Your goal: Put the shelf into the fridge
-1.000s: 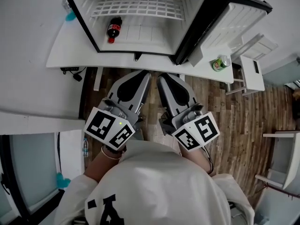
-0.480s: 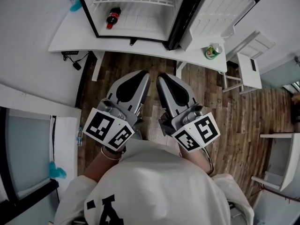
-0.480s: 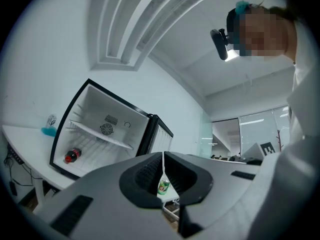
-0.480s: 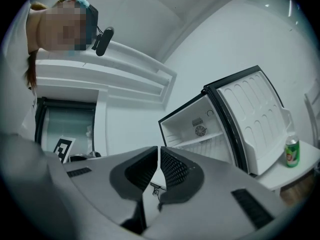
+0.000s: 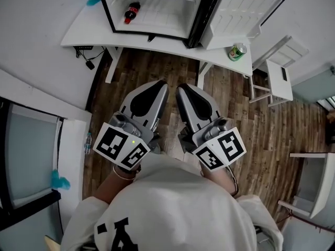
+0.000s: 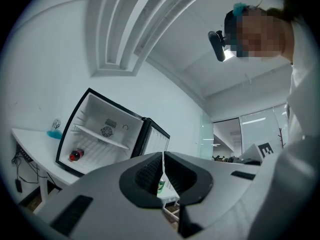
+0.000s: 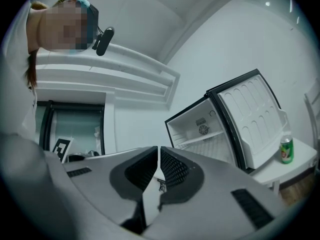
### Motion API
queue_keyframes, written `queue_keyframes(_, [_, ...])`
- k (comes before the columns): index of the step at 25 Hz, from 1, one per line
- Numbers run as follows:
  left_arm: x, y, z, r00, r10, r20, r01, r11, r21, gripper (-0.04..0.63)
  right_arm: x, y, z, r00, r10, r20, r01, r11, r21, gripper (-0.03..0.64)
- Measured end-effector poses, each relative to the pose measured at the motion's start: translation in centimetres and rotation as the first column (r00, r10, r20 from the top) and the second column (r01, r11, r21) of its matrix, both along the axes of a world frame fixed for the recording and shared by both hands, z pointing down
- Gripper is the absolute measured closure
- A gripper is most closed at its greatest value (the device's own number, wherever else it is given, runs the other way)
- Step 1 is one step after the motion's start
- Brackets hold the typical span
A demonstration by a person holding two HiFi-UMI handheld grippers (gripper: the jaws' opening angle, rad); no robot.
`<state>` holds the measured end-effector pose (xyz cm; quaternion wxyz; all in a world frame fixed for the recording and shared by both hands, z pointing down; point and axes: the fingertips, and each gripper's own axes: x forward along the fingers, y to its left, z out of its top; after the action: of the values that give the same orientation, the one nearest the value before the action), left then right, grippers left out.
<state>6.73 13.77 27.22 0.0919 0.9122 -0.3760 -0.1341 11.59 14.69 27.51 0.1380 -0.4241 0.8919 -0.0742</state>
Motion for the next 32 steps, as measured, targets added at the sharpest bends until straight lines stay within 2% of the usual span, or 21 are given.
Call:
queue_keyframes(14, [-1.3, 3.5, -1.7, 1.000, 0.016, 0.020, -0.018, 0.998, 0.053, 0.580, -1.6, 3.8, -1.6, 1.000, 0.011, 0.004, -0.012, 0.999, 0.035, 0.577])
queue_keyframes(32, [-8.7, 14.3, -0.6, 0.999, 0.038, 0.008, -0.038, 0.999, 0.032, 0.580, -9.1, 15.1, -0.6, 0.999, 0.027, 0.017, -0.027, 1.000, 0.014, 0.577])
